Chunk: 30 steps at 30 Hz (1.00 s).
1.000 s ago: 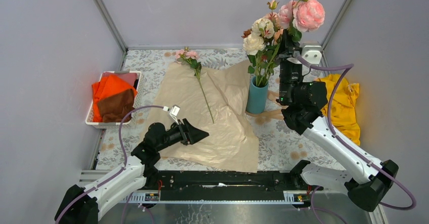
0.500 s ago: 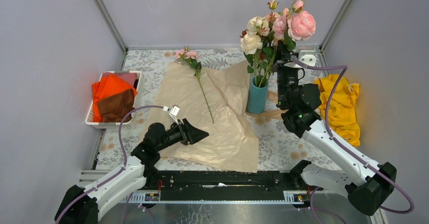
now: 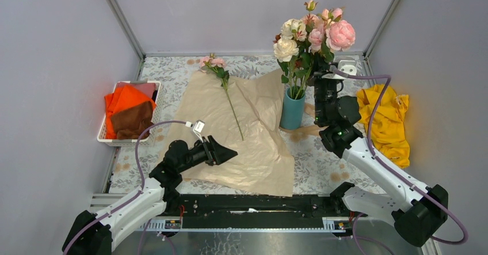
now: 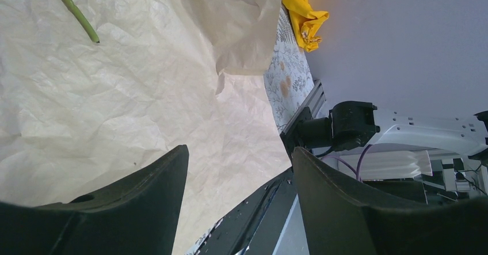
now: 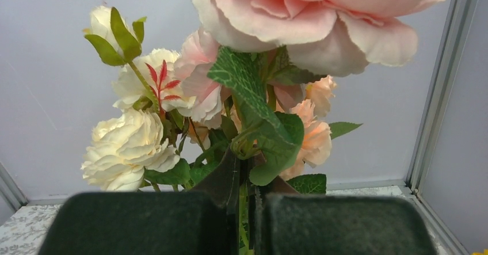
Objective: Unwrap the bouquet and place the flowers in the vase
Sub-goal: Insert the fake flower into the vase.
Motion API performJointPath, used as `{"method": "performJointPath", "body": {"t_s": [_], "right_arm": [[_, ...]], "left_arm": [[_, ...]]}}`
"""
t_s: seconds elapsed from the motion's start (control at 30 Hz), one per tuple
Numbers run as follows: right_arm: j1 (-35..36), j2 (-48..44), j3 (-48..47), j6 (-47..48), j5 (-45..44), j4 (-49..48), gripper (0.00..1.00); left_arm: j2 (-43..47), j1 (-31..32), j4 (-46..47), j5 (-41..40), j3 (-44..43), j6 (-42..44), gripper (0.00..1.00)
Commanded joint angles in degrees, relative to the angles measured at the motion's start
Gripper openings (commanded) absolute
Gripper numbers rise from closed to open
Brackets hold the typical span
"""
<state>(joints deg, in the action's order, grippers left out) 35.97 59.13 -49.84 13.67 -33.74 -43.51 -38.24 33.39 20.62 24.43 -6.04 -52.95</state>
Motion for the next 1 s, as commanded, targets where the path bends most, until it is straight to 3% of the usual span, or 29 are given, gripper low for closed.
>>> {"method": "performJointPath", "body": {"t_s": [0.0, 0.6, 0.97], "right_arm": [[-0.95, -0.71, 0.63, -2.90, 0.58, -1.79, 0.00], [-1.39, -1.85, 4.06, -6.55, 1.28, 1.96, 0.01], [-1.51, -3.61, 6.55, -7.30, 1.13, 3.04, 0.28]], "left_arm": [[0.18, 0.23, 2.38, -0.20, 0.59, 0.61, 0.73], [-0.73, 0.23, 3.53, -0.26, 0.90, 0.28, 0.73], [-2.23, 0.25, 4.93, 0.01, 0.79, 0.11, 0.73]]}}
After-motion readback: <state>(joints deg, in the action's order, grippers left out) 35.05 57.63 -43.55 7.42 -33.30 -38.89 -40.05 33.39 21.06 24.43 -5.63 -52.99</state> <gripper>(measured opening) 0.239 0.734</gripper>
